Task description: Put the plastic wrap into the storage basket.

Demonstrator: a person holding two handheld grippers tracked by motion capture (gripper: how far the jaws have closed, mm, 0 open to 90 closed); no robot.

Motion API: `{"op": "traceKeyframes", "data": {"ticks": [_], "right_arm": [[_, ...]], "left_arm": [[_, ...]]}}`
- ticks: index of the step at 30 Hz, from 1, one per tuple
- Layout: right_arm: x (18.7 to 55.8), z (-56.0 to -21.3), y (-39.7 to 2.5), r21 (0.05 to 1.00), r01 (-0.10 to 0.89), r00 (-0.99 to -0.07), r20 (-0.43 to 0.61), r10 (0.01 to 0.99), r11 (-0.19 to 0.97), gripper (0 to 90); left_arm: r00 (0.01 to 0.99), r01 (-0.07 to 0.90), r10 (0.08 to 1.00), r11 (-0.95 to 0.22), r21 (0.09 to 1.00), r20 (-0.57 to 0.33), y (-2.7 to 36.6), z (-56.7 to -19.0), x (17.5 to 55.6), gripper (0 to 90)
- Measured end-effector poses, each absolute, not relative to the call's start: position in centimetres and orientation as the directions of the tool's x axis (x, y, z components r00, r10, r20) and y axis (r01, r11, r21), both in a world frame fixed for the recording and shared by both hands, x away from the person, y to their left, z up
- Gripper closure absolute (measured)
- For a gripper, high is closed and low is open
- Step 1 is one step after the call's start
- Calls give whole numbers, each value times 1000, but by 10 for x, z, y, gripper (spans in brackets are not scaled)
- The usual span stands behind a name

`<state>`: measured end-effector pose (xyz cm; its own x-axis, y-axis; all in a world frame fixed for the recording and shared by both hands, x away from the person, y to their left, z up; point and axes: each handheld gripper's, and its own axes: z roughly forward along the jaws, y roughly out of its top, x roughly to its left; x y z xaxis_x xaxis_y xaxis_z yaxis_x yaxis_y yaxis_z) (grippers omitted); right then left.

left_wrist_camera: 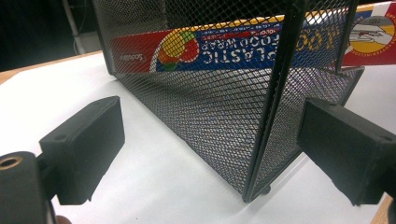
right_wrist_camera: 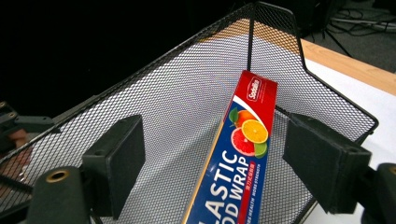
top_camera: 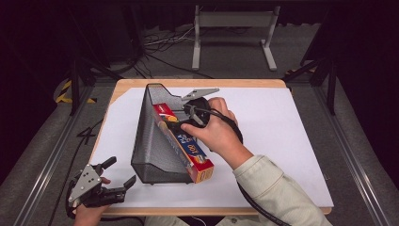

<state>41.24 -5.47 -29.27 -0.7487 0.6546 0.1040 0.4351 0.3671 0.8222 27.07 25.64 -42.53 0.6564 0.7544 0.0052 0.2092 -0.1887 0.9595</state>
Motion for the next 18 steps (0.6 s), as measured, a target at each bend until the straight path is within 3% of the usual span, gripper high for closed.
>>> {"op": "traceKeyframes", "data": {"ticks": [18], "right_arm": [[389, -280, -122, 851, 385, -761, 74, 645, 358, 190]], "left_arm": [[657, 217, 754, -197, 956, 6, 256, -425, 270, 84]]}}
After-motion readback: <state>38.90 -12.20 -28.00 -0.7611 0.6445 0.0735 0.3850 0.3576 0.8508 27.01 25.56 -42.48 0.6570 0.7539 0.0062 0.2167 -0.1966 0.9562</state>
